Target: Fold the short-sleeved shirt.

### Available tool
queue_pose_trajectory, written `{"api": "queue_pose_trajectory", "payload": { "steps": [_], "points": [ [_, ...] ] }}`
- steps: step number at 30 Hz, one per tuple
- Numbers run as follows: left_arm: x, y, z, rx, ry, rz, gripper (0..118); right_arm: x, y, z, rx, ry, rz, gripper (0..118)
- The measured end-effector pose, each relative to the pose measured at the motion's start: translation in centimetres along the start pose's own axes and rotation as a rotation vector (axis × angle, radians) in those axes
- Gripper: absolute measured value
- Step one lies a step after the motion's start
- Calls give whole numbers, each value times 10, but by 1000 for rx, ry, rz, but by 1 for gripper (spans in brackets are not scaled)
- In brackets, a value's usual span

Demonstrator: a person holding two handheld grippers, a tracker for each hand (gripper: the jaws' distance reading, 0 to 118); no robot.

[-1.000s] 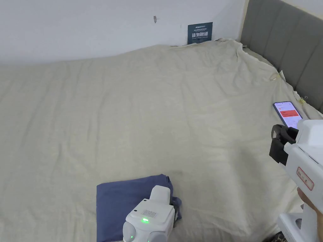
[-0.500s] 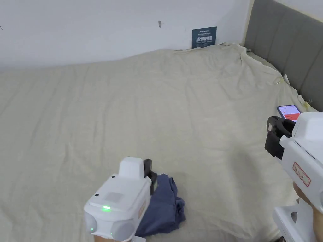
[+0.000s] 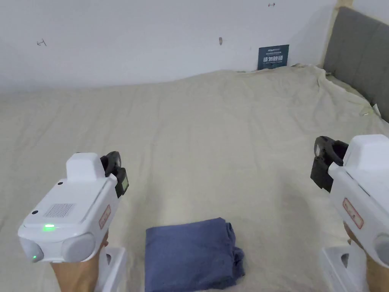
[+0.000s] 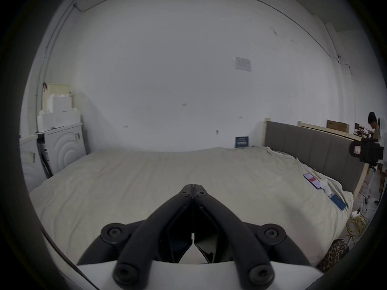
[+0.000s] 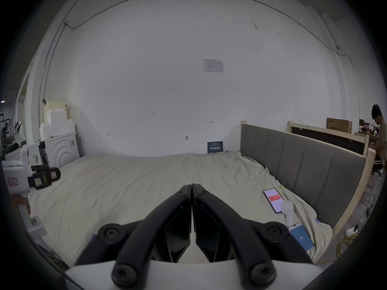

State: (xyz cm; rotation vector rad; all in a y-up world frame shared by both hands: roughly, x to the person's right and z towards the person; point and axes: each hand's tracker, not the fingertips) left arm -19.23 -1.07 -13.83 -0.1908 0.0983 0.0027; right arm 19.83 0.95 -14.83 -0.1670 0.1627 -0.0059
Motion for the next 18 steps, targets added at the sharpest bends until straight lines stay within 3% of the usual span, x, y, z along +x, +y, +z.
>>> {"api": "queue_pose_trajectory", "payload": {
  "steps": [8,18],
  "points": [
    [-33,2,16,47,92,37,0,-13,-1,-2,20,28,12,0],
    [-41,-5,19,38,106,66,0,-23,-6,-10,21,50,5,0]
  ]
}}
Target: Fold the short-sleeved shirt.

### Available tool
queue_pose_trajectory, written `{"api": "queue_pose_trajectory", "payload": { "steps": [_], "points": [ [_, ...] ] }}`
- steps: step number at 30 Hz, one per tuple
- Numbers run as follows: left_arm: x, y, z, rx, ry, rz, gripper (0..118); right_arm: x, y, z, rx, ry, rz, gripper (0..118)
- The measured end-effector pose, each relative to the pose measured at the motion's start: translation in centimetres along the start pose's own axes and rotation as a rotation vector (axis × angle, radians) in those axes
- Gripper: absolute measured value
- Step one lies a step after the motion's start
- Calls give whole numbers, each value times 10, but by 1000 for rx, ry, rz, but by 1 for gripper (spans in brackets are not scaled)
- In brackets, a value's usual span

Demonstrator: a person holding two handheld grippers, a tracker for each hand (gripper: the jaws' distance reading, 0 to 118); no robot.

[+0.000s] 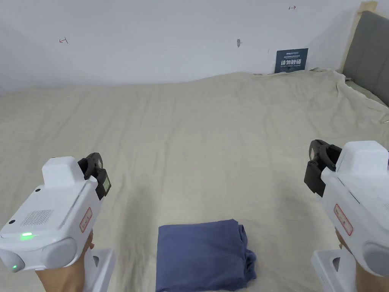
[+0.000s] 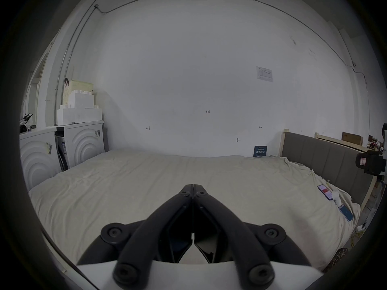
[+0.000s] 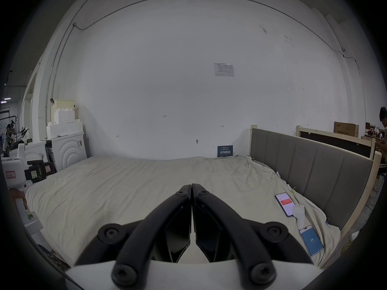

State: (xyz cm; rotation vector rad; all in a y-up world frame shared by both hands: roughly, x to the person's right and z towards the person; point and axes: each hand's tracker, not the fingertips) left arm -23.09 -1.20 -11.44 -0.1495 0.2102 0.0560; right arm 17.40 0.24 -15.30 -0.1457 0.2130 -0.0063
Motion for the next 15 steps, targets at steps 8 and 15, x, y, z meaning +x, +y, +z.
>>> {"api": "queue_pose_trajectory", "payload": {
  "steps": [8,15],
  "points": [
    [-6,-11,2,-48,-11,28,0,-32,-34,-23,-48,70,6,0],
    [-13,-31,5,-105,-18,45,0,-86,-101,-56,-164,150,32,0]
  ]
}}
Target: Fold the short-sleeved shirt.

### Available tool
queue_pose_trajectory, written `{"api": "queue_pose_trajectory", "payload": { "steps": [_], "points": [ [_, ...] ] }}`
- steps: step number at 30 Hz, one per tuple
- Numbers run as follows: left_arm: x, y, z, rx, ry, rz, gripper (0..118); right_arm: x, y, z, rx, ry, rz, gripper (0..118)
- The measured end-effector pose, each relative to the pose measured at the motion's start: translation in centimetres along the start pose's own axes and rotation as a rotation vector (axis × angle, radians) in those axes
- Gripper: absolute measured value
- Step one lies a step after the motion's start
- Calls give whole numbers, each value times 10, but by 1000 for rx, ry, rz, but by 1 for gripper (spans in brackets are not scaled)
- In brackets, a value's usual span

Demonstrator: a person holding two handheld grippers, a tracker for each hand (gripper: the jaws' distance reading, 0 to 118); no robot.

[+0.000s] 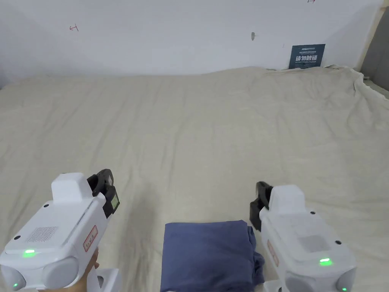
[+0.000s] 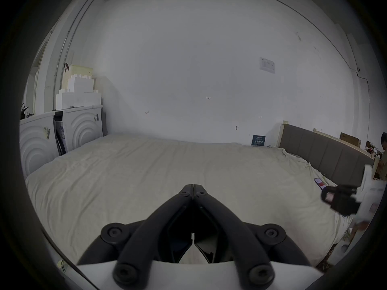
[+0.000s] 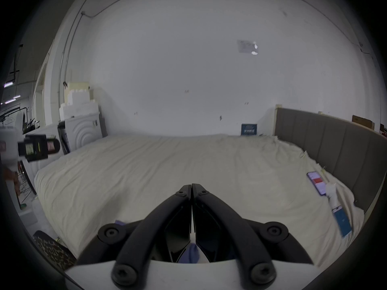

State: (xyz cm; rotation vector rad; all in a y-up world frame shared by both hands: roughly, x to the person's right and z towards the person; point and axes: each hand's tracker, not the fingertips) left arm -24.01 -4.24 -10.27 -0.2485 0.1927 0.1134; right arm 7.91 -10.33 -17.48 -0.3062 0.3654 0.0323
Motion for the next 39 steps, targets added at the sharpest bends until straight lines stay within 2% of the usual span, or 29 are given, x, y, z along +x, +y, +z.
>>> {"api": "queue_pose_trajectory", "payload": {
  "steps": [2,5,10,18,23,26,27,28,30,31,32,37,38,39],
  "points": [
    [-2,-7,0,-17,1,-1,0,-10,-16,-13,-28,18,-13,0],
    [-6,-17,-3,-53,2,6,0,-27,-40,-31,-84,42,37,0],
    [-10,-33,-5,-97,-2,32,0,-50,-73,-47,-186,51,69,0],
    [-9,-56,-12,-176,-32,37,0,-50,-118,-66,-286,51,65,0],
    [-2,-74,-24,-283,-82,55,0,-45,-137,-70,-290,58,66,0],
    [2,-85,-38,-410,-125,104,12,-43,-142,-69,-270,68,59,0],
    [3,-89,-43,-436,-141,128,23,-41,-145,-68,-264,71,61,0],
    [4,-94,-48,-466,-166,149,38,-41,-146,-67,-258,73,69,0],
    [8,-102,-60,-543,-197,177,80,-40,-145,-67,-256,76,65,0],
    [10,-107,-67,-602,-217,191,90,-42,-140,-63,-257,78,62,0],
    [11,-112,-75,-647,-236,207,95,-42,-139,-62,-256,82,61,0],
    [12,-135,-105,-803,-314,288,94,-40,-135,-59,-261,97,59,0],
    [14,-137,-109,-809,-321,279,92,-39,-134,-59,-263,100,57,0],
    [15,-137,-112,-813,-326,273,85,-39,-132,-59,-266,102,55,0]
  ]
}}
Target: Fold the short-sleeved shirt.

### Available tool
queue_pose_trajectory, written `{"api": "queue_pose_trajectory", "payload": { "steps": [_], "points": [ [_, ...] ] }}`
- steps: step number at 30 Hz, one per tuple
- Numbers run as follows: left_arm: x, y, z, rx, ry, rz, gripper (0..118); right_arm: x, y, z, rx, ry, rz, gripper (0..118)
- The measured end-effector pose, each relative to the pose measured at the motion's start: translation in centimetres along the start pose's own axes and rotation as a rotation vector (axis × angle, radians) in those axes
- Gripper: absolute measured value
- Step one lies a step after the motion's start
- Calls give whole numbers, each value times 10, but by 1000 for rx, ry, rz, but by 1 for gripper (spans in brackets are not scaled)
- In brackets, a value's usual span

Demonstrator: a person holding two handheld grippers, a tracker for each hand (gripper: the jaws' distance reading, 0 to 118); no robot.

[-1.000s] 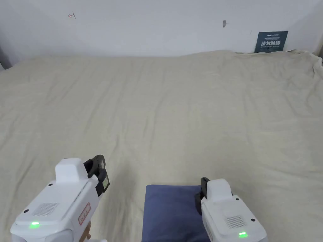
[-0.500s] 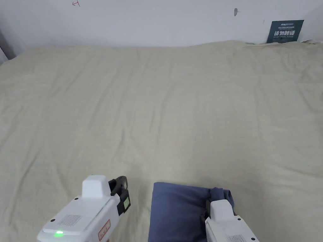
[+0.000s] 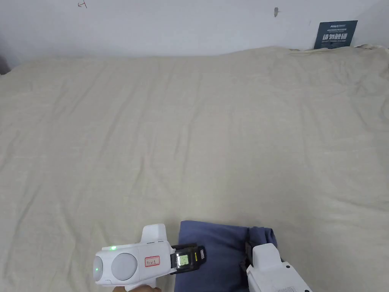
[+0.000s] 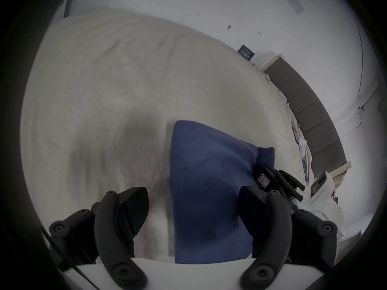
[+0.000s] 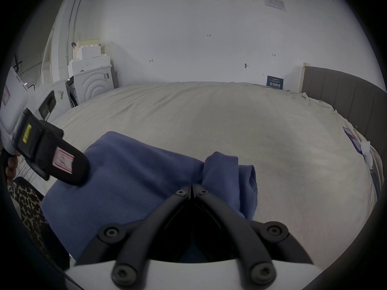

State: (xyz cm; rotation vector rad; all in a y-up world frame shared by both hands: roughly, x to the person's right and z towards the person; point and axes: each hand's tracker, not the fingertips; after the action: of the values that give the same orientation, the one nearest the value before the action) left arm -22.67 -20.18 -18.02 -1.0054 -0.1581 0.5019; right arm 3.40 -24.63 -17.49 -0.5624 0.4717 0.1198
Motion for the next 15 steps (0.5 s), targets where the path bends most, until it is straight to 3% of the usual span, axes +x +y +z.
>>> {"api": "queue_pose_trajectory", "payload": {
  "steps": [3,7,11,15],
  "points": [
    [3,5,-2,-16,-45,-4,57,0,2,1,-5,7,2,0],
    [5,10,-7,-56,-63,-25,47,7,1,-3,-14,18,-4,0],
    [1,14,-9,-93,-83,27,28,11,4,-5,-29,29,1,0],
    [15,13,-7,-71,-24,-49,20,16,17,4,-33,35,9,0]
  ]
}}
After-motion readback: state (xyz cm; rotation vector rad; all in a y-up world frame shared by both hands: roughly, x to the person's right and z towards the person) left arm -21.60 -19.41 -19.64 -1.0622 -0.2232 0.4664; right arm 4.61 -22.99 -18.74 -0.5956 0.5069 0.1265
